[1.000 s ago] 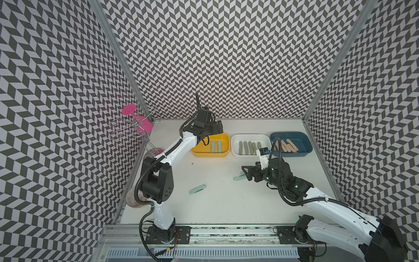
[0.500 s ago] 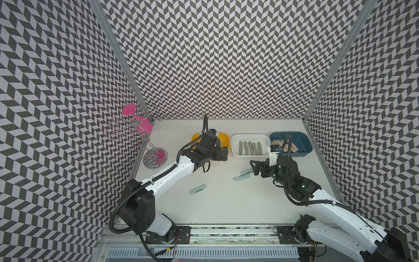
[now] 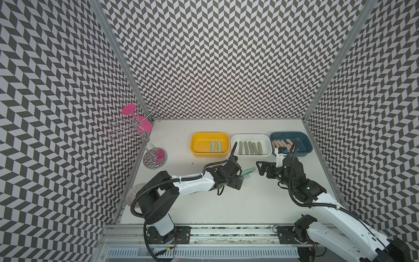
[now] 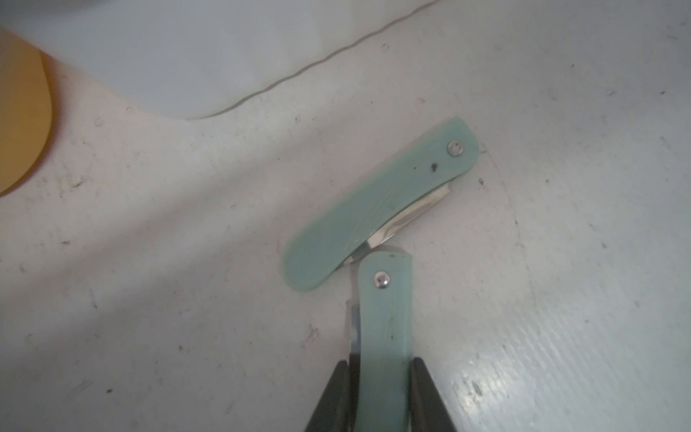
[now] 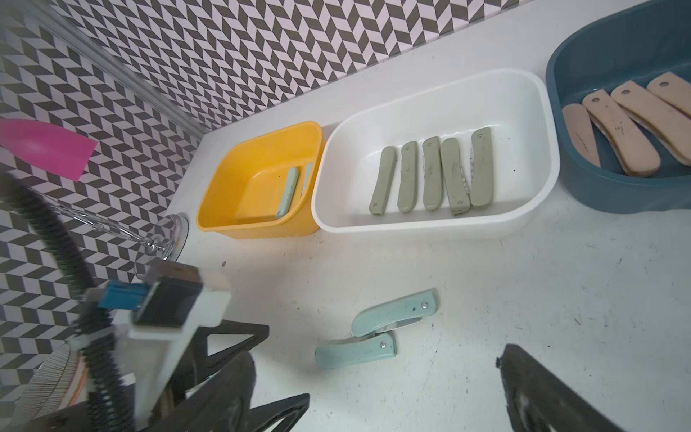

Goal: Place the fruit knives into the storage box by color
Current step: Pick up the fruit knife from the center of the board.

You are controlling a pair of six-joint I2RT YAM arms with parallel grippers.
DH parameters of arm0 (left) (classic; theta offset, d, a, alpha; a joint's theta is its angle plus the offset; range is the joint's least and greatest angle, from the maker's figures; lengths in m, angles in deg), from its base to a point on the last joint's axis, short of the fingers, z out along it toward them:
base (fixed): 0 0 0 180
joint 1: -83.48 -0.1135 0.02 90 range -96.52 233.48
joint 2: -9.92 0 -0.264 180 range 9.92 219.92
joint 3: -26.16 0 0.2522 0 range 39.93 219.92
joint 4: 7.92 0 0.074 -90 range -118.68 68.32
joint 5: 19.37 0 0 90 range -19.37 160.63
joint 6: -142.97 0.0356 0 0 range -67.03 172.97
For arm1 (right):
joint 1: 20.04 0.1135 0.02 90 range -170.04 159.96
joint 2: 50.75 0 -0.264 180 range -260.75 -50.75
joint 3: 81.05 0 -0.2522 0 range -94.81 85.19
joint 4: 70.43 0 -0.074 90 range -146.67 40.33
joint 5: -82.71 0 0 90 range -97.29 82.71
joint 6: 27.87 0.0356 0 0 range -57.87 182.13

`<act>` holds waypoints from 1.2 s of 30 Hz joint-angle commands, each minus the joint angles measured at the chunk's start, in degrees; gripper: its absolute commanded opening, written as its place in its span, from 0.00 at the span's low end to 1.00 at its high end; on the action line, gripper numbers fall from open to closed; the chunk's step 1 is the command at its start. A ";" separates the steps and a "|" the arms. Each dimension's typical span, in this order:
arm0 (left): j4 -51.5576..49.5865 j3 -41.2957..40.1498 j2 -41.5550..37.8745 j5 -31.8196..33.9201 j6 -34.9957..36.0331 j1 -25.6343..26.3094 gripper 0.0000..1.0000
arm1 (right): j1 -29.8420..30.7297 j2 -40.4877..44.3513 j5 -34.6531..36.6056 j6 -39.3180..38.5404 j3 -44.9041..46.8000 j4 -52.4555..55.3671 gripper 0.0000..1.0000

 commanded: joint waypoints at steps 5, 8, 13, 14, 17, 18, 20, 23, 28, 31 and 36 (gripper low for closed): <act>1.98 6.41 6.37 3.40 4.17 0.19 1.00 | -0.30 1.34 -0.83 2.48 -0.62 -0.12 0.99; 1.93 7.63 8.19 3.57 4.73 0.49 1.00 | -0.32 1.61 -0.49 2.45 -0.66 -0.03 0.99; 2.61 9.53 10.53 3.36 5.59 1.39 1.00 | -0.37 1.12 -0.48 2.36 -0.49 -0.16 0.99; 2.70 9.99 11.13 3.31 5.89 1.76 1.00 | -0.31 1.07 -0.49 2.35 -0.40 -0.20 0.99; 2.76 11.64 13.79 3.27 6.74 2.81 1.00 | -0.41 0.77 -0.35 2.40 -0.33 -0.22 0.99; 2.53 12.35 14.85 3.31 6.86 3.18 1.00 | -0.47 0.81 -0.31 2.40 -0.39 -0.29 0.99; 2.14 13.28 16.58 3.48 6.92 3.48 1.00 | -0.53 0.81 -0.22 2.37 -0.42 -0.29 0.99; 2.34 13.12 17.79 3.27 6.70 3.62 1.00 | -0.60 0.81 -0.31 2.25 -0.45 -0.41 0.99; 3.65 10.33 16.87 0.61 6.10 3.96 0.98 | -0.91 0.37 -0.49 2.06 -0.50 -0.75 0.99; 4.37 8.22 15.53 -1.95 5.19 4.47 0.96 | -0.99 0.10 -0.80 2.10 -0.42 -1.25 0.99; 5.03 4.58 13.03 -3.51 3.30 6.09 0.92 | -1.05 -0.47 -1.37 2.40 -0.17 -2.26 0.99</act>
